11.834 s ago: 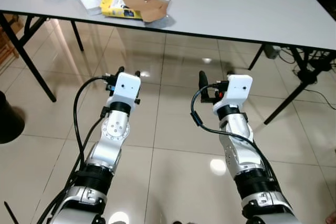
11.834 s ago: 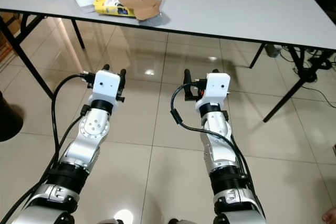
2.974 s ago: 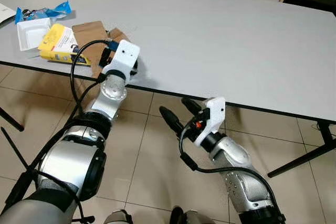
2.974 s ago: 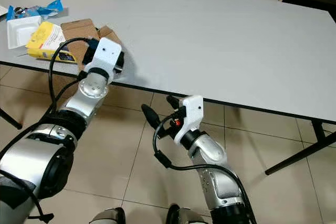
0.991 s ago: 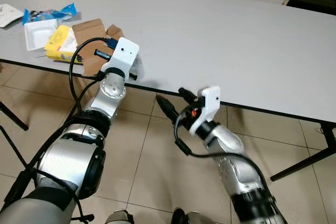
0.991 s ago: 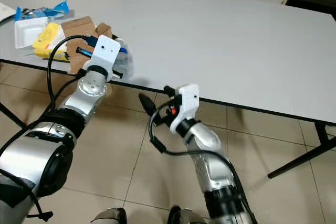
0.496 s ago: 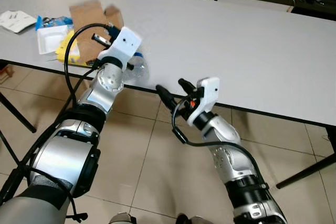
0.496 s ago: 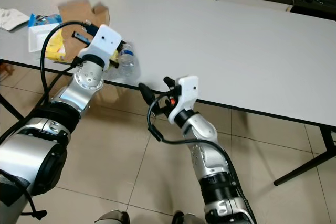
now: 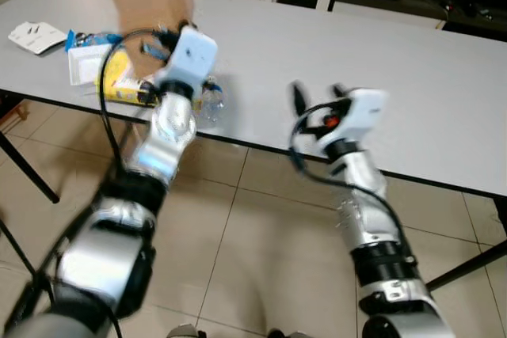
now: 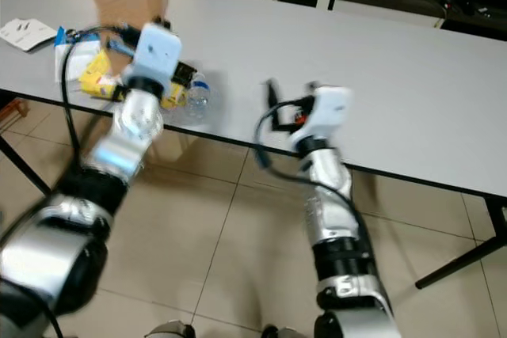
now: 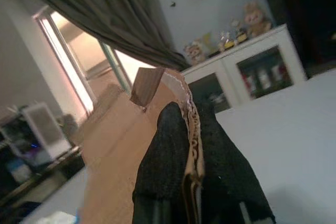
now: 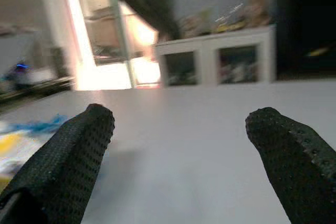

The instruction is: Picking trash to rubbish bin

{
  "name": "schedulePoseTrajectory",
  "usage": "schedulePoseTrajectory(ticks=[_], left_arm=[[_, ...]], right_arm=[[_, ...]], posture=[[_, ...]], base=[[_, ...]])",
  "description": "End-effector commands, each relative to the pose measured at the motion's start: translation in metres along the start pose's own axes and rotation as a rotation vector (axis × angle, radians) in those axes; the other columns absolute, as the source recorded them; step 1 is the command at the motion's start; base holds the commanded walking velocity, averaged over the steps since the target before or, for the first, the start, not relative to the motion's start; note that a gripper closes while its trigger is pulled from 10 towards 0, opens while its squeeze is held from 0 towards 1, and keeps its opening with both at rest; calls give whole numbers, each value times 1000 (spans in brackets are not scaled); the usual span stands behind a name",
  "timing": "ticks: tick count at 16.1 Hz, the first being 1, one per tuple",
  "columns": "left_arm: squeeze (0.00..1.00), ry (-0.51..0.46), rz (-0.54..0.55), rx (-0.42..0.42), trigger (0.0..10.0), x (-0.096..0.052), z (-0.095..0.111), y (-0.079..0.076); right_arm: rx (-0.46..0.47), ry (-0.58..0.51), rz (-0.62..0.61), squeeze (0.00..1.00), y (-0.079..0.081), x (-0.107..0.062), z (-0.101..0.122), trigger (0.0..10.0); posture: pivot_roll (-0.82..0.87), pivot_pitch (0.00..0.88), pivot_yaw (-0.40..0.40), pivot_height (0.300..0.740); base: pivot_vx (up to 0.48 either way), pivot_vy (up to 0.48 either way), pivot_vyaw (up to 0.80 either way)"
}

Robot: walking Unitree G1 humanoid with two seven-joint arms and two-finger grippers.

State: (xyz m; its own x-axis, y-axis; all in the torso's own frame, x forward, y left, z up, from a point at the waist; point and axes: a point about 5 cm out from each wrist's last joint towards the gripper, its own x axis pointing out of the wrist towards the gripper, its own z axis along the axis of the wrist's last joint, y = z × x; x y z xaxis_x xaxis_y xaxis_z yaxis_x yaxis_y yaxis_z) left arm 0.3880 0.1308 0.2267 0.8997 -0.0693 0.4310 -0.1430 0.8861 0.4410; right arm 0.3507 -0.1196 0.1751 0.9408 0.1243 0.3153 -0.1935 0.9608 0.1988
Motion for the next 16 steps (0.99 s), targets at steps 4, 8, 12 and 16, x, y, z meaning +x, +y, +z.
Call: schedulePoseTrajectory(ticks=[4, 8, 12, 16], left_arm=[[0, -33, -51, -107, 10000, -18, -1, -9], [0, 71, 0, -88, 10000, -32, -25, 10], [0, 106, 41, -126, 10000, -34, -31, 16], [0, 97, -2, -200, 10000, -45, -21, -8]], right_arm=[[-107, -41, -129, 0, -25, 4, 11, 10000], [-187, -40, -211, 0, -53, -5, 11, 10000], [-205, -44, -246, 0, -59, -9, 10, 10000], [-214, -23, -279, 0, -65, -22, 3, 10000]], posture=[[-31, 24, -84, 740], [-26, 17, -80, 740], [-54, 8, -72, 740], [-56, 10, -83, 740]], base=[[0, 0, 0], [0, 0, 0], [0, 0, 0], [0, 0, 0]])
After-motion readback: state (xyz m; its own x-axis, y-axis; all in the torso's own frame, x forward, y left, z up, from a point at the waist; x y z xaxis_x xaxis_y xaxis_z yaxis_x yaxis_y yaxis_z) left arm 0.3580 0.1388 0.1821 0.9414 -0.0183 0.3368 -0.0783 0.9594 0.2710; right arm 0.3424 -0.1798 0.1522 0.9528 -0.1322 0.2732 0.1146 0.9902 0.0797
